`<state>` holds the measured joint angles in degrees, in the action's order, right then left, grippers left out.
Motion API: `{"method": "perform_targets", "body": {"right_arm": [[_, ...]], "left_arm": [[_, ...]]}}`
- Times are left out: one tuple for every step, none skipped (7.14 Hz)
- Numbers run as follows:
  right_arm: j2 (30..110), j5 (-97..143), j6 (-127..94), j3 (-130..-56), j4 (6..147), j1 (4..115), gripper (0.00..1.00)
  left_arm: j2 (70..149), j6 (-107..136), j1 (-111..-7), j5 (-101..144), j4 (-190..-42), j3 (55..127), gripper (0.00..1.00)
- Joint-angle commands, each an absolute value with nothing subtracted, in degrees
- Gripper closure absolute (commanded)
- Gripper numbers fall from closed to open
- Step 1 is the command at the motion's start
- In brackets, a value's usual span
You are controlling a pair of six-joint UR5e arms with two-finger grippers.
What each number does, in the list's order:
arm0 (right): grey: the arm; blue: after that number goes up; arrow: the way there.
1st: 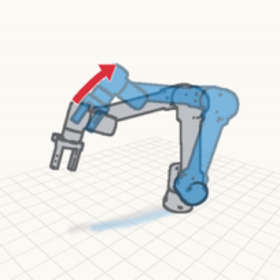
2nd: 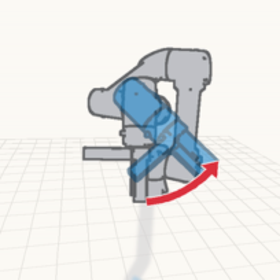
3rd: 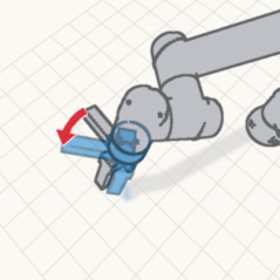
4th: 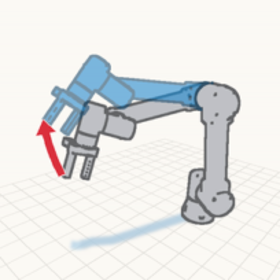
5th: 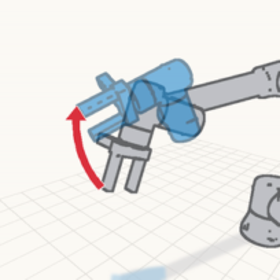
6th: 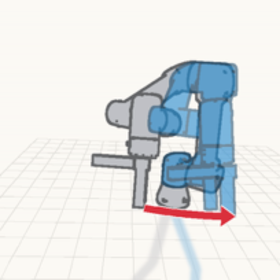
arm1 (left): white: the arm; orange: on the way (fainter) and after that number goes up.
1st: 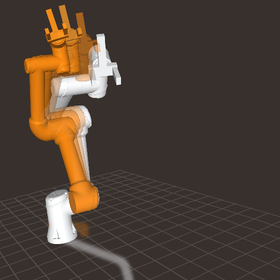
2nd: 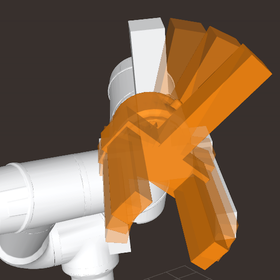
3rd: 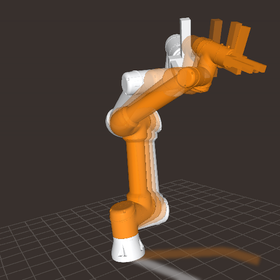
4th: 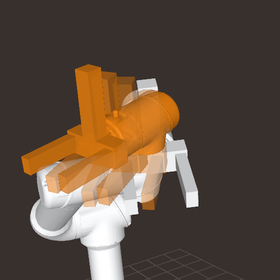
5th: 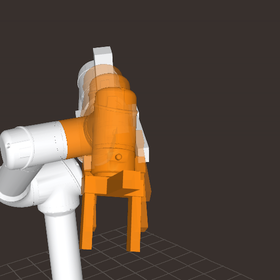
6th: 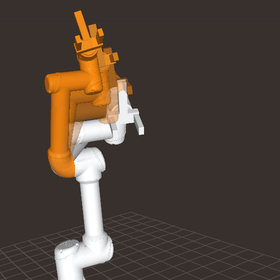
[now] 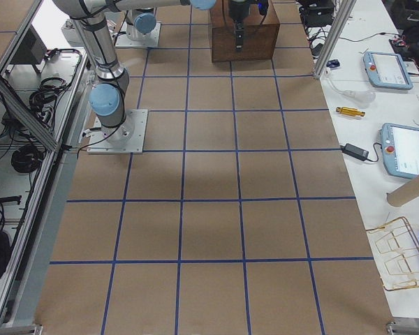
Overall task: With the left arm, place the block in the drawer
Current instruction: 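Move the left gripper to the white drawer handle and grasp it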
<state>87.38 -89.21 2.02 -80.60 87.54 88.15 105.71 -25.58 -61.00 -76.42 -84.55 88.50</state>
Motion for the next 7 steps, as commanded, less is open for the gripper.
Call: {"method": "perform_targets", "body": {"right_arm": [[87.45,-89.21,2.02,-80.60,87.54,88.07,0.00],[87.36,-89.21,2.02,-80.60,87.54,88.15,0.00],[87.36,-89.21,2.02,-80.60,87.54,88.15,0.00],[87.45,-89.21,2.02,-80.60,87.54,88.15,0.00],[87.36,-89.12,2.02,-80.60,87.54,88.15,0.00],[87.45,-89.21,2.02,-80.60,87.54,88.07,0.00],[87.36,-89.12,2.02,-80.60,87.54,88.15,0.00]], "left_arm": [[106.35,-25.13,-61.61,-75.16,-81.92,91.22,0.00],[107.04,-24.96,-61.61,-74.97,-79.65,92.27,0.00],[107.57,-24.96,-61.61,-74.54,-78.58,93.33,0.00],[107.75,-25.40,-61.61,-73.92,-78.49,93.69,0.00],[108.45,-25.31,-61.70,-73.92,-78.40,93.69,0.01],[108.54,-25.40,-61.79,-73.22,-78.40,93.60,0.01],[108.72,-25.40,-61.79,-73.30,-78.40,93.60,0.01]]}}
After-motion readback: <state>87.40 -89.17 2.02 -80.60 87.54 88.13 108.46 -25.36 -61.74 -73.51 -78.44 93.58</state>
